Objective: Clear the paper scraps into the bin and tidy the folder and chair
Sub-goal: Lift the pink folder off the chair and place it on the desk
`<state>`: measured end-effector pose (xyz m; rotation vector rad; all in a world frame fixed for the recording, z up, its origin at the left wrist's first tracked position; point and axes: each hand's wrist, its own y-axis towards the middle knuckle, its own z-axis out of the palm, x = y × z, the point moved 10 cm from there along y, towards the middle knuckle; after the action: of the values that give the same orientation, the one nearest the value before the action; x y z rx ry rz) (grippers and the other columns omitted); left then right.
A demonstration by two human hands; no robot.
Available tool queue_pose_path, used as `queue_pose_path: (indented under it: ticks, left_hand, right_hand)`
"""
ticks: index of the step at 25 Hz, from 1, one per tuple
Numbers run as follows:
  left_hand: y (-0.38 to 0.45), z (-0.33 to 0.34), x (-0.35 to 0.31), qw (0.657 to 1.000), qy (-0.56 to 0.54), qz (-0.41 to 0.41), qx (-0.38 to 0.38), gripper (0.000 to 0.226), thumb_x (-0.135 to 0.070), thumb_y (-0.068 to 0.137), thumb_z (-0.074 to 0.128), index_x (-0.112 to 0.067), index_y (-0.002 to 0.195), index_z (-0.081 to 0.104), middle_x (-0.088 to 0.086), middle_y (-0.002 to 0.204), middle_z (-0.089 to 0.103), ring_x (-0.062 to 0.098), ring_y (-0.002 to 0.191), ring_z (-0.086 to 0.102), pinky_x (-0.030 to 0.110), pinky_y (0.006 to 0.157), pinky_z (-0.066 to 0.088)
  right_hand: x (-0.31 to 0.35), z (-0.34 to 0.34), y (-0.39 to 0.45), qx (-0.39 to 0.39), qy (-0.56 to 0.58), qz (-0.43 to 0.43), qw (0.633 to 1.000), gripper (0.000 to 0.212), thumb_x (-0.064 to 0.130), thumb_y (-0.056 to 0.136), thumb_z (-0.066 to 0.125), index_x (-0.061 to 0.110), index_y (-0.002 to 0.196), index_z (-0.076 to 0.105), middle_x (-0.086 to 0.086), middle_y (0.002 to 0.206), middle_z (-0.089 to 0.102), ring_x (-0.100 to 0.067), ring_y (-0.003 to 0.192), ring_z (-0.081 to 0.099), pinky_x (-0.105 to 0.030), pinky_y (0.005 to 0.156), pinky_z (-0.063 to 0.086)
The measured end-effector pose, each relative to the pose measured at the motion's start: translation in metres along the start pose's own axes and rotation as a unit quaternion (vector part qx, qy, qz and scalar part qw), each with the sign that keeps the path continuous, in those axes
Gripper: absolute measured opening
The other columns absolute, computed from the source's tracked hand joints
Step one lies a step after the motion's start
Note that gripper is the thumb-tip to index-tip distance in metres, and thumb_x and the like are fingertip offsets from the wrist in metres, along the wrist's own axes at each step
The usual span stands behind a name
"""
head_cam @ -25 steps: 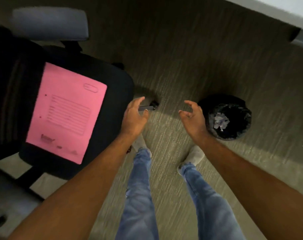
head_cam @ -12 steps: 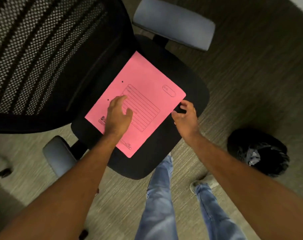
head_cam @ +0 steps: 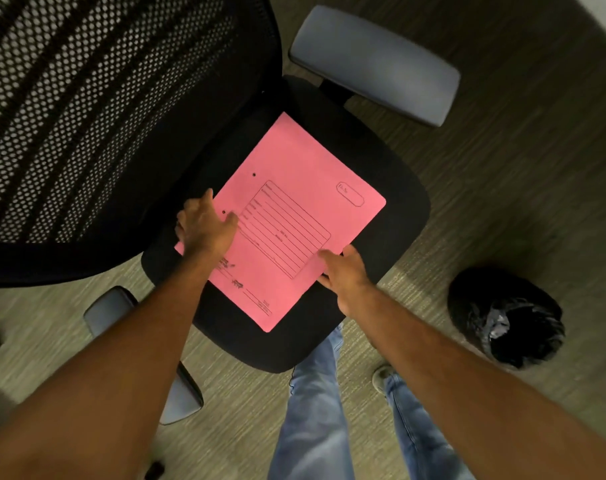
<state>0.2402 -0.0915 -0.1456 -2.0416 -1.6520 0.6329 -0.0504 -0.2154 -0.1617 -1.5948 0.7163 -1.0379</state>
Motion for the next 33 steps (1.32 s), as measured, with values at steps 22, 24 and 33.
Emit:
queue_pose_path:
  ticks: [22,24,33]
  left_hand:
    - [-0.224,-0.059,-0.129,0.945,-0.288,0.030,0.153,0.008,-0.014,0.098,0.056,-0.020,0.102,0.061,-0.003,0.088,0.066,0.009,0.072,0.063,0.022,0.053,0.044]
    - [-0.252,-0.068,-0.156,0.939,-0.302,0.046,0.155,0.008,-0.013,0.097,0.057,-0.017,0.103,0.062,0.000,0.089,0.067,0.013,0.072,0.063,0.026,0.055,0.047]
    - [-0.329,-0.095,-0.285,0.910,-0.367,0.108,0.159,0.006,-0.015,0.096,0.059,-0.017,0.099,0.063,0.004,0.092,0.070,0.018,0.077,0.065,0.031,0.063,0.054]
  right_hand:
    - [0.078,-0.204,-0.192,-0.093,0.051,-0.075,0.992,0.033,-0.006,0.098,0.043,0.005,0.120,0.065,-0.012,0.104,0.070,-0.024,0.089,0.067,-0.031,0.072,0.056]
    - [0.091,-0.232,-0.216,-0.096,0.090,-0.090,0.987,0.031,-0.006,0.097,0.045,0.003,0.119,0.066,-0.012,0.102,0.070,-0.024,0.088,0.067,-0.030,0.065,0.055]
    - [0.152,-0.348,-0.269,-0.089,0.171,-0.146,0.970,0.024,-0.001,0.096,0.045,0.007,0.115,0.058,-0.013,0.095,0.066,-0.021,0.073,0.063,-0.033,0.063,0.052]
